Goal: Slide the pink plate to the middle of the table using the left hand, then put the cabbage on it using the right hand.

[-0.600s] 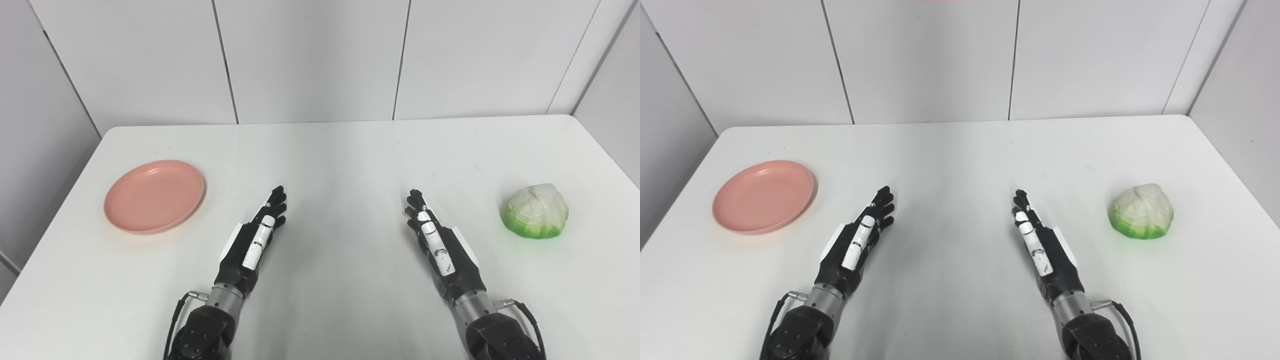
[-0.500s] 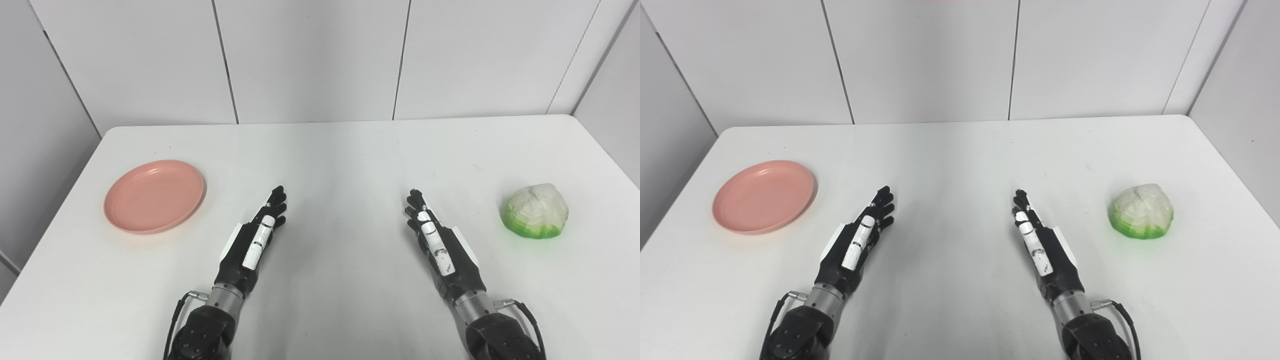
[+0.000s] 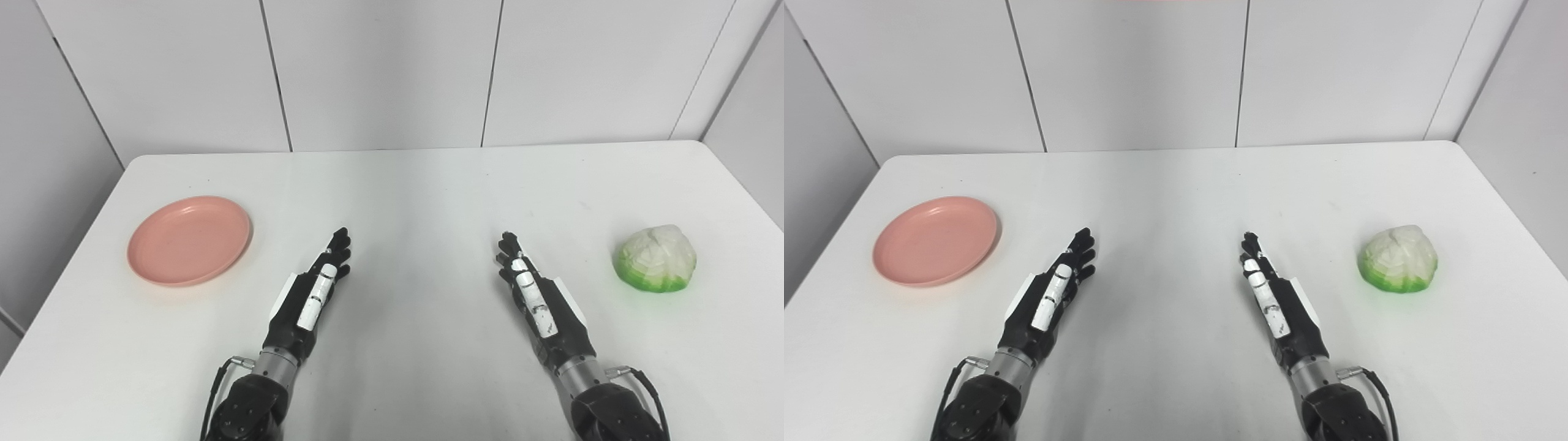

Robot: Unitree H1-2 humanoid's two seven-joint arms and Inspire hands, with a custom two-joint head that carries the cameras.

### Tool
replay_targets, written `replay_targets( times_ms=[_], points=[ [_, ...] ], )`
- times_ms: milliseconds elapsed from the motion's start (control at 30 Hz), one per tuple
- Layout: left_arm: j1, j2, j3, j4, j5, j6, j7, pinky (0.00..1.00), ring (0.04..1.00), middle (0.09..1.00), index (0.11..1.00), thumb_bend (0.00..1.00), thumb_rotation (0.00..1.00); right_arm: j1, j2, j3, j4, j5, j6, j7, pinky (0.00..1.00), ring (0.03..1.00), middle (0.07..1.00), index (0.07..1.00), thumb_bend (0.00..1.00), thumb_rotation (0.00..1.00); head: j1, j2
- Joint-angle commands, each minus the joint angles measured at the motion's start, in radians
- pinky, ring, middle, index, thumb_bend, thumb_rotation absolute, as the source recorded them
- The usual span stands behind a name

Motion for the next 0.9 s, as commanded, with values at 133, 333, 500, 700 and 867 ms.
replay_targets(
  times_ms=[133,333,500,700,867],
  points=[
    [0.044,-0.002,-0.007,0.055,-0.005,-0.003,-0.004,0.97,0.986,0.990,0.973,0.49,1.00,-0.006,0.000,0.007,-0.011,-0.001,0.035,0.011,1.00,1.000,1.000,1.000,0.28,1.00,0.001,-0.001],
    [0.041,-0.007,-0.007,0.065,-0.002,-0.009,0.001,0.96,0.984,0.987,0.971,0.48,1.00,-0.008,-0.002,0.005,-0.003,0.001,0.030,0.012,1.00,1.000,1.000,1.000,0.28,1.00,0.021,-0.012],
    [0.027,-0.017,-0.014,0.111,0.002,-0.044,0.002,0.97,0.988,0.993,0.975,0.46,1.00,-0.009,-0.014,-0.003,0.018,0.012,0.007,0.022,1.00,1.000,1.000,1.000,0.27,1.00,0.089,-0.042],
    [0.002,-0.046,-0.025,0.190,0.026,-0.085,0.023,0.97,0.984,0.995,0.978,0.46,1.00,-0.012,-0.034,-0.024,0.060,0.044,-0.045,0.046,1.00,1.000,1.000,1.000,0.24,1.00,0.202,-0.094],
    [-0.016,-0.074,-0.021,0.238,0.034,-0.091,0.031,0.98,0.999,1.000,0.996,0.42,1.00,-0.013,-0.046,-0.035,0.081,0.059,-0.074,0.062,1.00,1.000,1.000,1.000,0.24,1.00,0.265,-0.132]
  ],
)
